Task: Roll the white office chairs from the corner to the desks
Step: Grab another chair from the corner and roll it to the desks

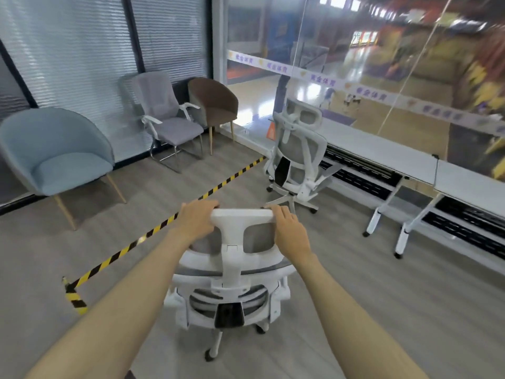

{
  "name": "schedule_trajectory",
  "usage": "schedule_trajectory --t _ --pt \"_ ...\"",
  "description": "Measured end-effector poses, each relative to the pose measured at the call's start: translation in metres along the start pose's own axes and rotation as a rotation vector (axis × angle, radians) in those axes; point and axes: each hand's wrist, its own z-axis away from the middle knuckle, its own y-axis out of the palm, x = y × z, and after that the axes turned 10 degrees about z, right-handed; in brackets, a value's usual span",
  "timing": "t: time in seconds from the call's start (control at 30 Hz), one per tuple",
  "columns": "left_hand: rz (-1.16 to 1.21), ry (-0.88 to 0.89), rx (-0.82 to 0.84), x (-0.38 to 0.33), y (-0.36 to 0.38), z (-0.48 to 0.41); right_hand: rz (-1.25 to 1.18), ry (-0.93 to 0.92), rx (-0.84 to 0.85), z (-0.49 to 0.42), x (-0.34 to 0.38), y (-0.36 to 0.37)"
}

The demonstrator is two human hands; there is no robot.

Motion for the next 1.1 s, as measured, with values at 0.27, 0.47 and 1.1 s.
schedule_trajectory --t 0.27,0.47,1.1 --pt "-0.019 0.149 0.056 -0.137 0.059 -0.074 0.045 0.112 -0.002 0.007 -0.159 -0.021" --pt "-0.043 0.246 0.104 -0.22 0.098 -0.147 0.056 0.249 -0.032 -0.001 -0.256 -0.025" --pt "0.149 0.559 0.261 -0.396 0.196 -0.48 0.097 0.588 -0.005 -0.14 -0.489 -0.005"
